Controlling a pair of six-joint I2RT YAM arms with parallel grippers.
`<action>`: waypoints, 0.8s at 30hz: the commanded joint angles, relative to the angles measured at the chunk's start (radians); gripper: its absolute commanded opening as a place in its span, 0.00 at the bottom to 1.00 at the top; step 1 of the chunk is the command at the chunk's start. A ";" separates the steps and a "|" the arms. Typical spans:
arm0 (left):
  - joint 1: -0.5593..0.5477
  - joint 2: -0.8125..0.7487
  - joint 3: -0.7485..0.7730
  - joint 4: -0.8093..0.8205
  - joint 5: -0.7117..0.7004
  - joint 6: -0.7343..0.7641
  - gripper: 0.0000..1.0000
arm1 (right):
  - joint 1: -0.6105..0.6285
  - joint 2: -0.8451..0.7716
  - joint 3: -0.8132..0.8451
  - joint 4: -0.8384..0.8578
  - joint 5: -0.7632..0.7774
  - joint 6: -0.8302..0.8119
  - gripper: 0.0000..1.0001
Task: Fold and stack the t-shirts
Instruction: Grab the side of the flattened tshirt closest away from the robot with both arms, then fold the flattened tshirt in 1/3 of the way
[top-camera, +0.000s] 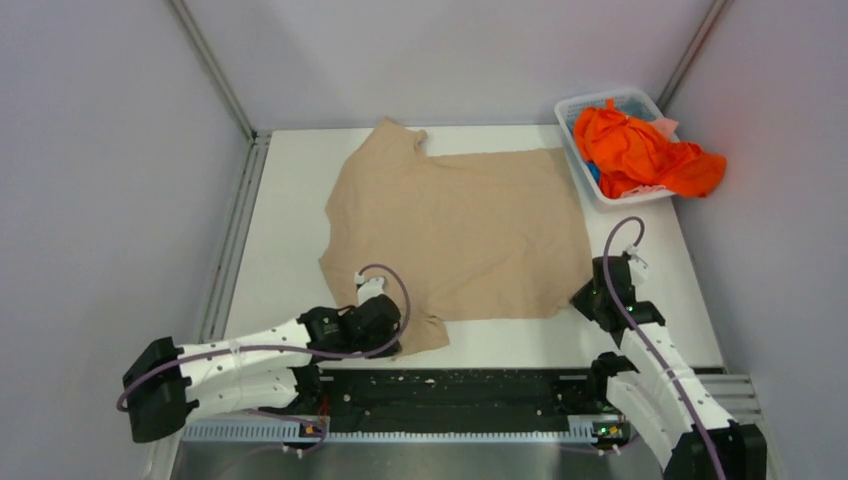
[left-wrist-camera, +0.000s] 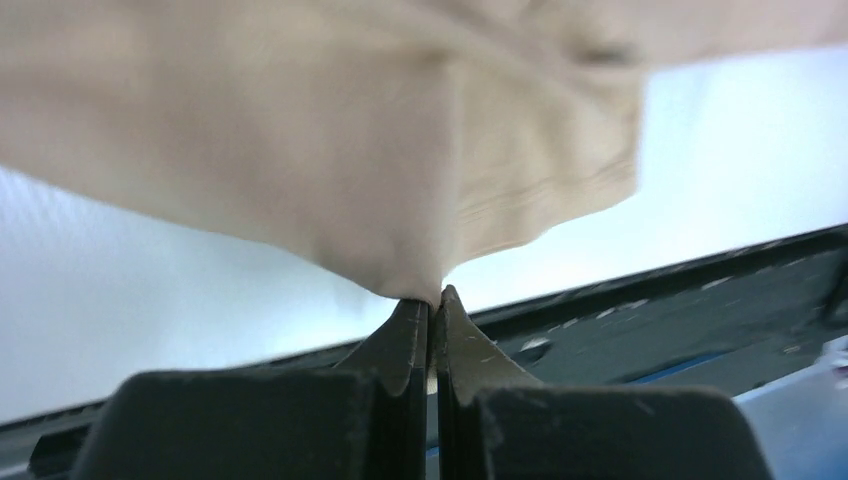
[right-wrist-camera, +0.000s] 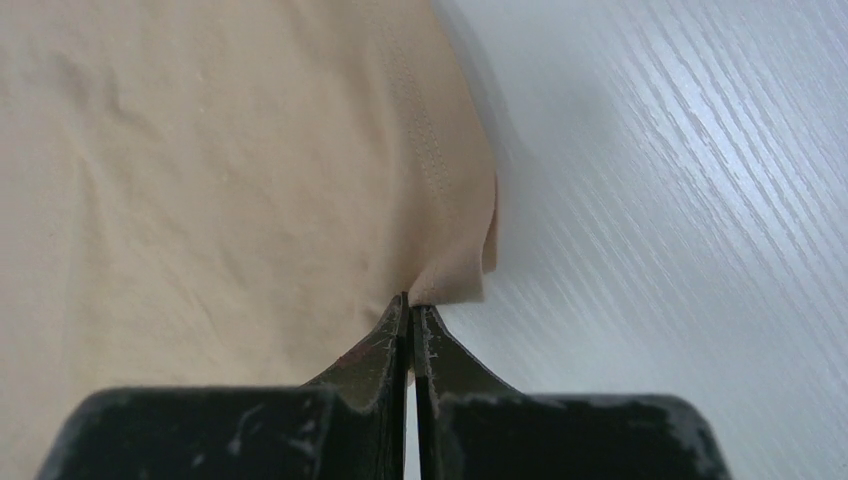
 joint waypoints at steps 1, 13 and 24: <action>0.125 0.121 0.170 0.167 -0.010 0.184 0.00 | -0.004 0.120 0.120 0.097 -0.018 -0.039 0.00; 0.517 0.374 0.494 0.251 0.076 0.373 0.00 | -0.005 0.471 0.425 0.176 0.012 -0.068 0.00; 0.711 0.438 0.634 0.310 0.003 0.473 0.00 | -0.005 0.646 0.594 0.195 0.098 -0.101 0.00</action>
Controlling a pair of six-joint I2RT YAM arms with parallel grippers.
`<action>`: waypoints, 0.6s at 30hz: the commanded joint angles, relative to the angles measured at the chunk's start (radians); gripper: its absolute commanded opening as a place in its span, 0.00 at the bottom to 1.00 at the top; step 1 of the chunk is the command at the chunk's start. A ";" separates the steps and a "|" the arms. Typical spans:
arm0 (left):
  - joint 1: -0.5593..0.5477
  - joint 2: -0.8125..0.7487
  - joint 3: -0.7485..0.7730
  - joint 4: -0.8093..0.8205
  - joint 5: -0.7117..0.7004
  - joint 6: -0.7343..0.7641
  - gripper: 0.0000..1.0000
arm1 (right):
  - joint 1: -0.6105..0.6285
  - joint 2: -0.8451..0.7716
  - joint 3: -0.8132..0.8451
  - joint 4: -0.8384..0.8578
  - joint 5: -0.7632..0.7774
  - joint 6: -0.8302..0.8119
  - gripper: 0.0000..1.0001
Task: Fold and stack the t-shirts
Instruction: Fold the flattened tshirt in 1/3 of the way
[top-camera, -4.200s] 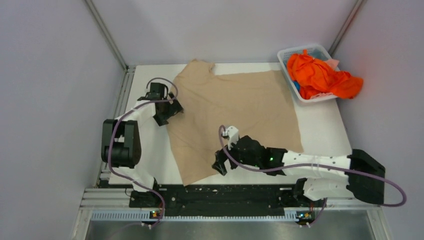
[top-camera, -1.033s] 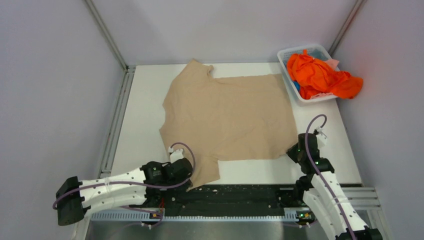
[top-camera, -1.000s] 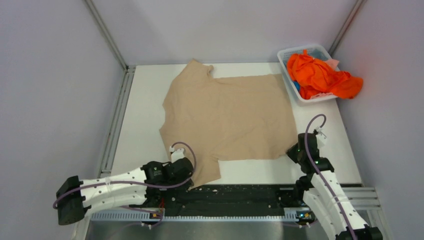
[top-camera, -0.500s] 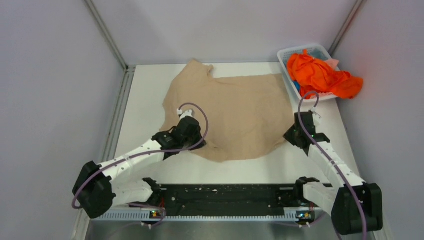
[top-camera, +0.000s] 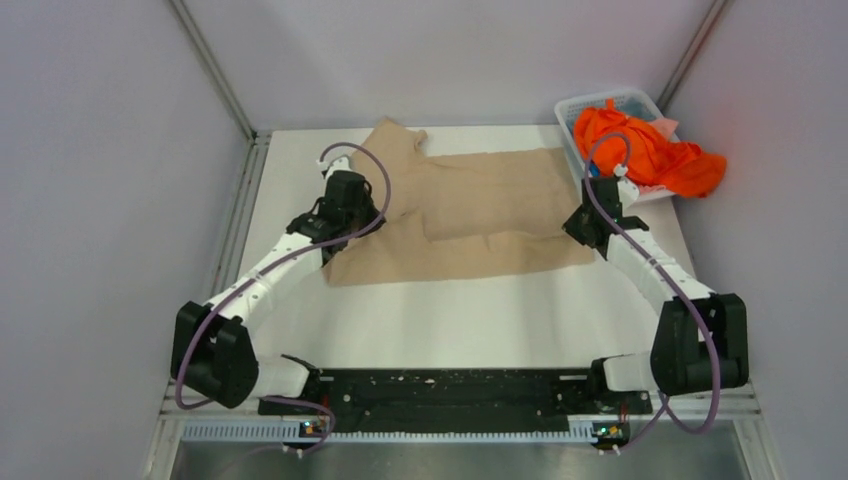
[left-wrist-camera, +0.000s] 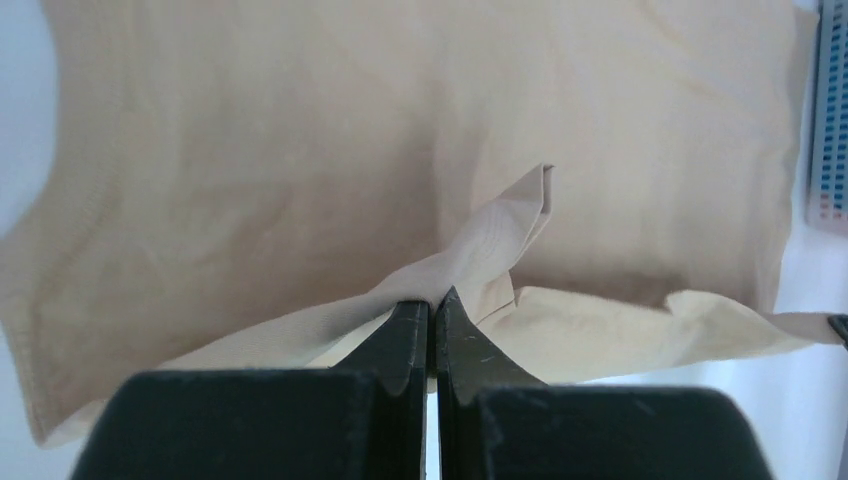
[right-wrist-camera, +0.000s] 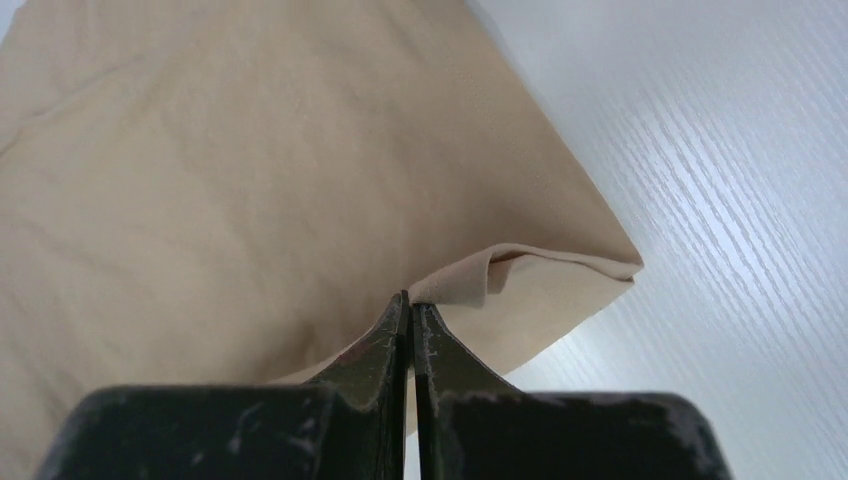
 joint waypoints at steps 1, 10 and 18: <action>0.062 0.004 0.055 0.087 -0.019 0.070 0.00 | -0.005 0.033 0.065 0.041 0.057 -0.026 0.00; 0.104 0.105 0.140 0.112 0.002 0.158 0.00 | -0.005 0.080 0.088 0.076 0.102 -0.043 0.00; 0.138 0.277 0.226 0.096 0.024 0.171 0.00 | -0.006 0.166 0.112 0.143 0.104 -0.074 0.00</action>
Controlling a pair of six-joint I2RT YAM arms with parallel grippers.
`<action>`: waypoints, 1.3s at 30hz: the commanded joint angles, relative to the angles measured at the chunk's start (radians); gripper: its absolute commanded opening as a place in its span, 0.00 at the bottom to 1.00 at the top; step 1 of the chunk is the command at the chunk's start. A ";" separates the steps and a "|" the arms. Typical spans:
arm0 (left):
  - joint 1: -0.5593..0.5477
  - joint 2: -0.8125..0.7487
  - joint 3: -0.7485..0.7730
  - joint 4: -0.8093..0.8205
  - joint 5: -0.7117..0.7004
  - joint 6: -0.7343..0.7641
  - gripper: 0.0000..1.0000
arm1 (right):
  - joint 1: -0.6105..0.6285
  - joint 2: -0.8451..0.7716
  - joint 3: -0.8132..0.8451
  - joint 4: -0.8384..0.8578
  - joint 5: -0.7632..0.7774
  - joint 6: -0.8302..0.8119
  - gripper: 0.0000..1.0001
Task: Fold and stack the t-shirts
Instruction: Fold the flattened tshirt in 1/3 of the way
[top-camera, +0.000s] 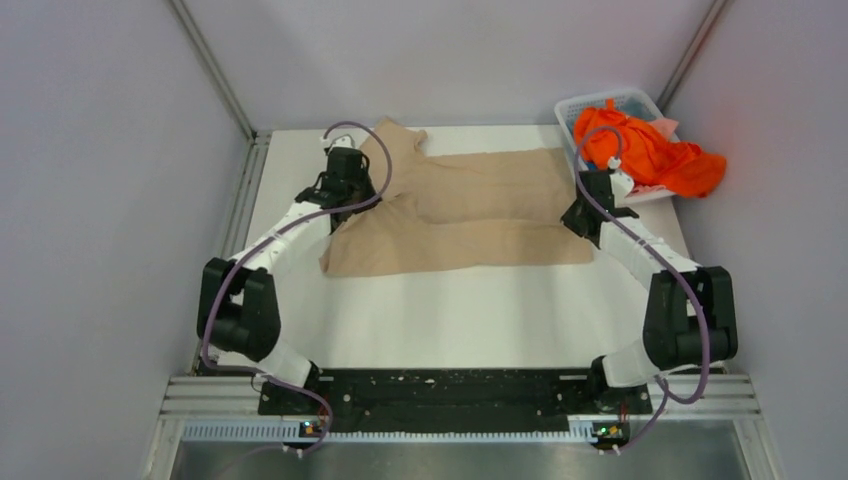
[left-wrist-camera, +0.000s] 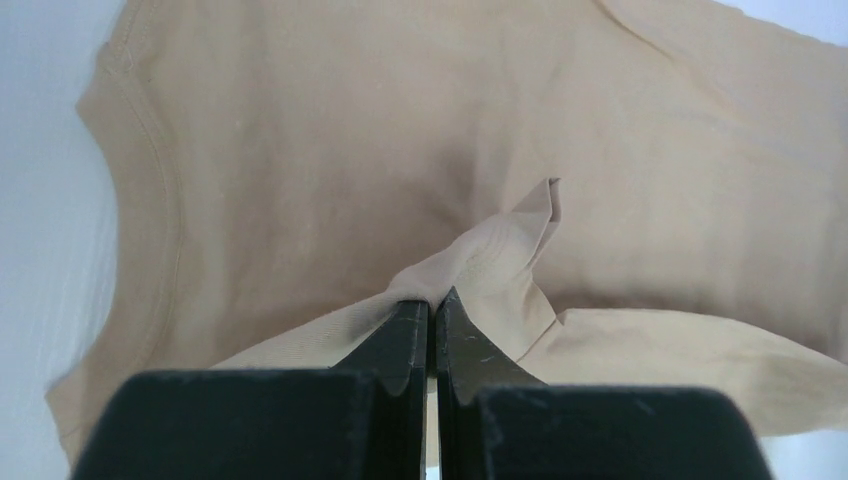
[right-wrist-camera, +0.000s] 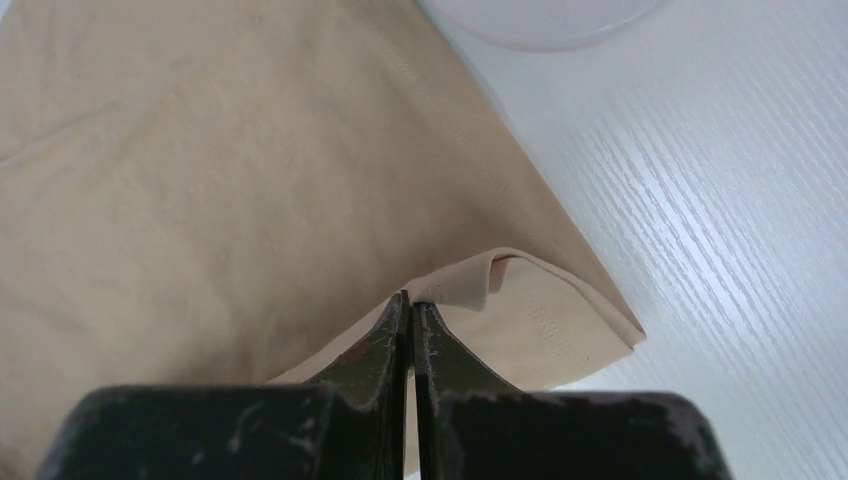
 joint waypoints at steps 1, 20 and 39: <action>0.028 0.110 0.095 0.027 0.000 0.023 0.00 | -0.005 0.055 0.058 0.088 0.044 -0.043 0.00; 0.081 0.183 0.170 -0.081 0.253 -0.030 0.99 | 0.170 -0.089 0.020 0.097 -0.040 -0.243 0.95; 0.131 0.667 0.686 -0.158 -0.056 0.120 0.99 | 0.310 0.172 0.058 0.170 -0.160 -0.275 0.93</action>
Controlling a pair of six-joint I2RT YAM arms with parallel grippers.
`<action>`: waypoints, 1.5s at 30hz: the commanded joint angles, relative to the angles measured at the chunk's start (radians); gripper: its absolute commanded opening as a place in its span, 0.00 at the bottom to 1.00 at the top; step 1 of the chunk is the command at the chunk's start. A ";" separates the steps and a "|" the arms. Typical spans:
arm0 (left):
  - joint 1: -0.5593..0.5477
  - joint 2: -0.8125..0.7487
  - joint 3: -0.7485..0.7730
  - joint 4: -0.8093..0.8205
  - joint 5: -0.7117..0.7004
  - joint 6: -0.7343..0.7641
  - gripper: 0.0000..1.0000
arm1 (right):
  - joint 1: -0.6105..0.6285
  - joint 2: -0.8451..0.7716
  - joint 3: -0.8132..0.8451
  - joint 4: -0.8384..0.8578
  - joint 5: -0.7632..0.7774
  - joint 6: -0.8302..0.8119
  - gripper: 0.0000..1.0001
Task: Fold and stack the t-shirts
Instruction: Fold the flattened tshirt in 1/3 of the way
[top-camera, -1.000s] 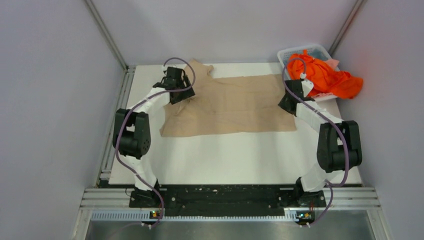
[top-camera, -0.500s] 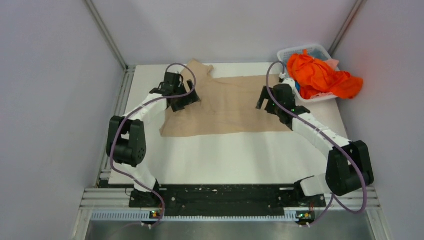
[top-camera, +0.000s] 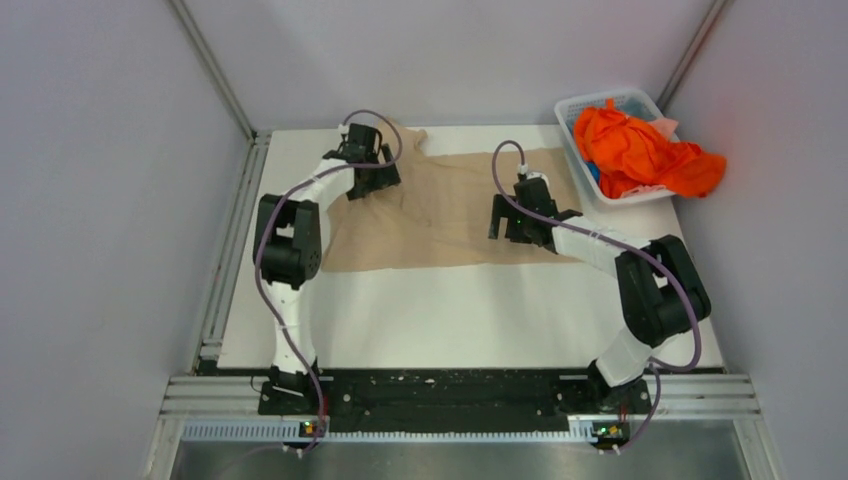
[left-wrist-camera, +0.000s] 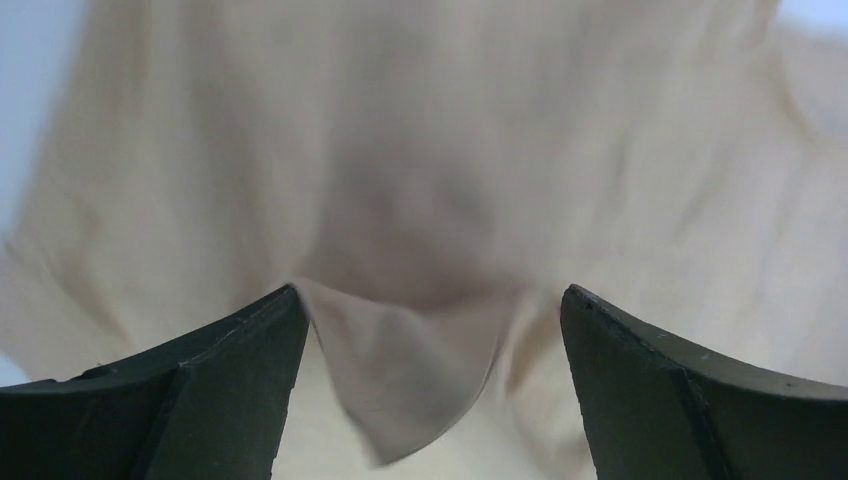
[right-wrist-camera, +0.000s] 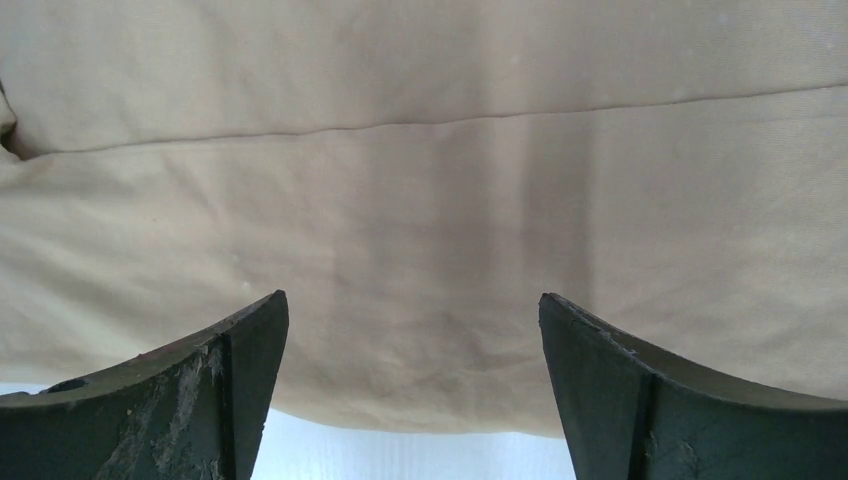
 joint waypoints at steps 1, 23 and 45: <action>0.074 0.171 0.342 -0.048 -0.085 0.087 0.99 | 0.006 -0.019 0.014 0.030 0.032 -0.005 0.93; -0.150 -0.265 -0.355 0.171 0.171 -0.044 0.99 | 0.017 0.098 0.034 0.014 0.044 -0.009 0.93; -0.419 -0.850 -1.157 -0.127 0.027 -0.514 0.99 | 0.355 -0.365 -0.460 -0.299 -0.029 0.369 0.89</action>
